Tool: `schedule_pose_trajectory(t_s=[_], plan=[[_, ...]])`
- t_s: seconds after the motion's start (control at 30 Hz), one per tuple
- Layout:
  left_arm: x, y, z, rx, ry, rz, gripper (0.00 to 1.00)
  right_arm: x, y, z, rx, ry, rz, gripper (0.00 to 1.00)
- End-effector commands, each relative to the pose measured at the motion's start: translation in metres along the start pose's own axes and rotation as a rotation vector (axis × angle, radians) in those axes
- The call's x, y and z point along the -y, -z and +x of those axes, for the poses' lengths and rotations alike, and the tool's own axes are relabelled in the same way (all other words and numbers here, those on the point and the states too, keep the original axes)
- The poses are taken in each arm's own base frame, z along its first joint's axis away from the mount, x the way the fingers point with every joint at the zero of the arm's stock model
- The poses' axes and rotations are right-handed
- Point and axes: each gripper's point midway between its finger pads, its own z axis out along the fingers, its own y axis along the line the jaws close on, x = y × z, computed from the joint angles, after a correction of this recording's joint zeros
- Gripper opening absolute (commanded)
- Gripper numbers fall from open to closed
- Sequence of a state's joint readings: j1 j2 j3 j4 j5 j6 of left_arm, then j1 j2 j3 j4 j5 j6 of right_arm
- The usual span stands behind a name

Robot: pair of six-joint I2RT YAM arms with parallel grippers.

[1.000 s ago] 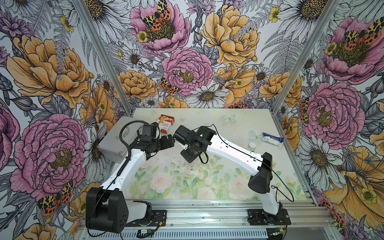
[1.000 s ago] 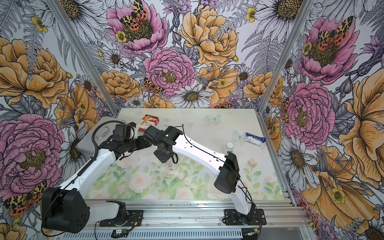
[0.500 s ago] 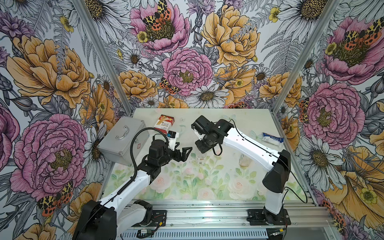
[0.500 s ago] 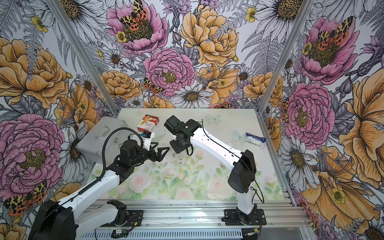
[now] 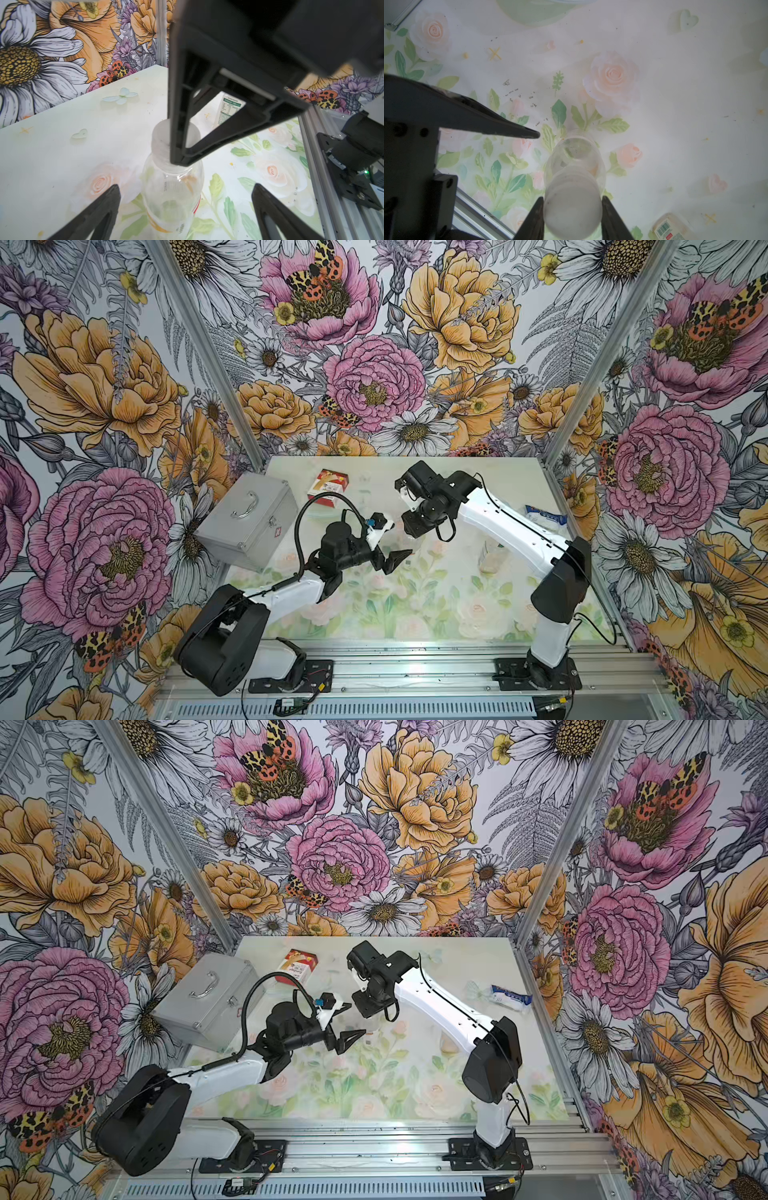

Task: Screw on the bottle caps
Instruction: Move the plastic bottle to the center of the board, then screw the bottle cap onto the plastic bottle.

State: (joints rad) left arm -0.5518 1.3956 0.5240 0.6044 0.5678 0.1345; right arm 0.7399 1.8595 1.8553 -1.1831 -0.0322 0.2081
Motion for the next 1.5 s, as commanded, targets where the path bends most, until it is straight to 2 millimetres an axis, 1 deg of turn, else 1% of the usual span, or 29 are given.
schedule_pose_trajectory(t_s=[0.0,0.1,0.17,0.37,0.47,0.5,0.63,0.77,0.87,0.9,0.97,1.1,1.3,1.37,1.47], plan=[[-0.002,-0.009,-0.011,0.09,-0.127,0.0,0.99,0.01,-0.017,0.042,-0.175,0.017,0.028,0.38],[-0.015,-0.011,-0.004,0.105,-0.098,-0.03,0.99,0.009,-0.014,0.044,-0.173,0.009,0.019,0.38],[-0.018,-0.014,0.001,0.097,-0.091,-0.026,0.99,0.008,-0.013,0.045,-0.171,0.005,0.009,0.38],[-0.015,-0.031,0.02,0.111,-0.098,0.036,0.98,0.004,-0.008,0.042,-0.151,-0.004,-0.023,0.38],[-0.009,-0.039,0.024,0.148,-0.113,0.066,0.96,0.005,-0.006,0.039,-0.143,-0.005,-0.023,0.38],[-0.008,-0.043,0.029,0.158,-0.113,0.07,0.94,0.004,-0.006,0.039,-0.141,-0.005,-0.024,0.38],[-0.006,-0.049,0.021,0.23,-0.116,0.086,0.85,0.004,-0.005,0.039,-0.139,-0.004,-0.024,0.38],[0.0,-0.052,0.015,0.245,-0.148,0.1,0.82,0.005,-0.004,0.042,-0.147,-0.005,-0.023,0.38],[-0.001,-0.052,0.014,0.247,-0.147,0.099,0.76,0.004,-0.004,0.044,-0.153,-0.003,-0.023,0.38],[0.0,-0.053,0.015,0.246,-0.145,0.1,0.72,0.003,-0.004,0.044,-0.154,0.026,-0.027,0.35],[-0.002,-0.054,0.013,0.247,-0.124,0.097,0.65,0.002,-0.004,0.045,-0.158,0.074,-0.013,0.33],[-0.001,-0.054,0.011,0.248,-0.082,0.117,0.56,-0.001,-0.002,0.051,-0.171,0.193,0.015,0.33],[0.013,-0.051,0.011,0.239,-0.036,0.197,0.5,-0.003,0.009,0.053,-0.16,0.316,0.018,0.33],[0.015,-0.05,0.014,0.232,-0.031,0.209,0.5,-0.004,0.012,0.055,-0.158,0.366,0.007,0.33],[0.02,-0.049,0.018,0.222,-0.037,0.232,0.5,-0.007,0.017,0.059,-0.151,0.452,-0.026,0.3]])
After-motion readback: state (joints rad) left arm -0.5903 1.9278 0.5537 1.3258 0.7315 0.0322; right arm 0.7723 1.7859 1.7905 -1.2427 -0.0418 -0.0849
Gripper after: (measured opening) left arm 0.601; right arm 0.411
